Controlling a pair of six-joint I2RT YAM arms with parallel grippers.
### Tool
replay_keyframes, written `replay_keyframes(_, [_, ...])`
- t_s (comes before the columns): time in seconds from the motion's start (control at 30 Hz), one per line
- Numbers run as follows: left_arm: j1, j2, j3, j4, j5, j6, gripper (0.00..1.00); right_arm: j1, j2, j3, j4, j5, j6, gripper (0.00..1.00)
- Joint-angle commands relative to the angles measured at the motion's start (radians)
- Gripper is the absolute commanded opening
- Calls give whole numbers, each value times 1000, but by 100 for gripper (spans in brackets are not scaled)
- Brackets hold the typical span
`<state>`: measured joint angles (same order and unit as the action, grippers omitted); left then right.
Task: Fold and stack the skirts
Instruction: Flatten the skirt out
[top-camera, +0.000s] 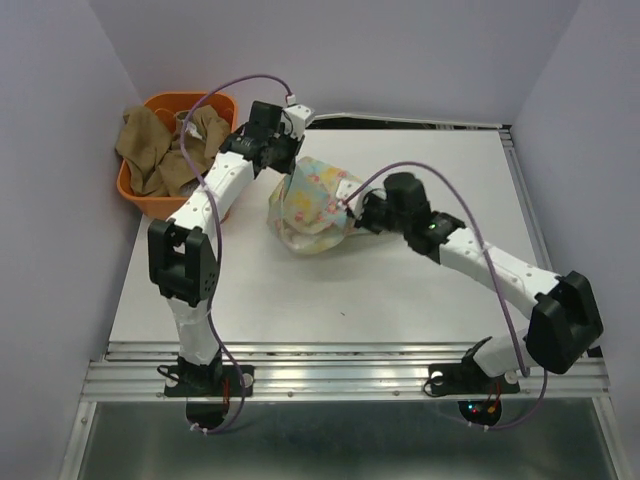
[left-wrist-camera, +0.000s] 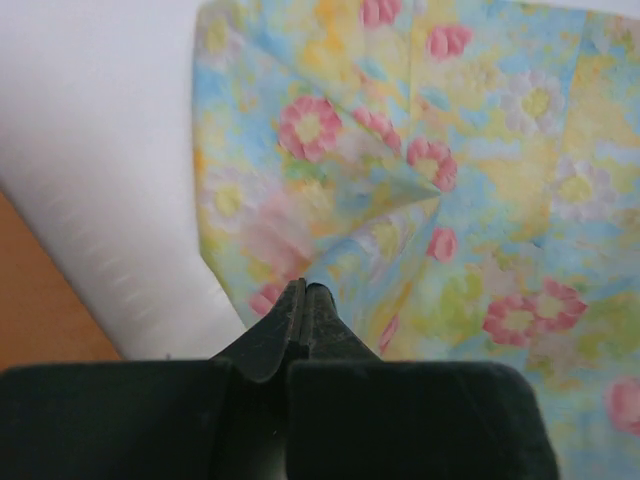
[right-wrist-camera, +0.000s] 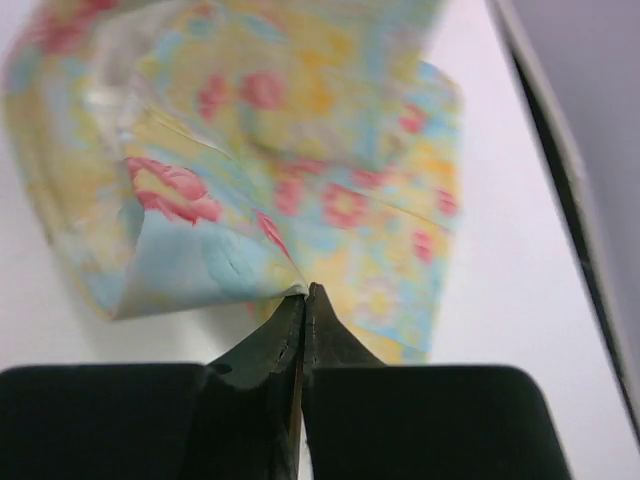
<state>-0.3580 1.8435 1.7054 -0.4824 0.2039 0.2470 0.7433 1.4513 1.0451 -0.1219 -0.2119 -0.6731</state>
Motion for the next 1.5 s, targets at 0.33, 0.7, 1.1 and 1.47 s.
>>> replay_keyframes(0.33, [1,424,843,309,-244,6,0,-683,343,726,174,43,202,1])
replay_keyframes(0.7, [8,168,481,737,-118,40,0,-717,109,512,414,-105,176,1])
replay_keyframes(1.1, [-120,-257,-514,610,135,270,15,-708,-366,-378,153,-458,-515,41])
replay_keyframes(1.47, [-223,-631,-751,236,163,381,61,-708,-1023,-570,-317,-571,-597,100])
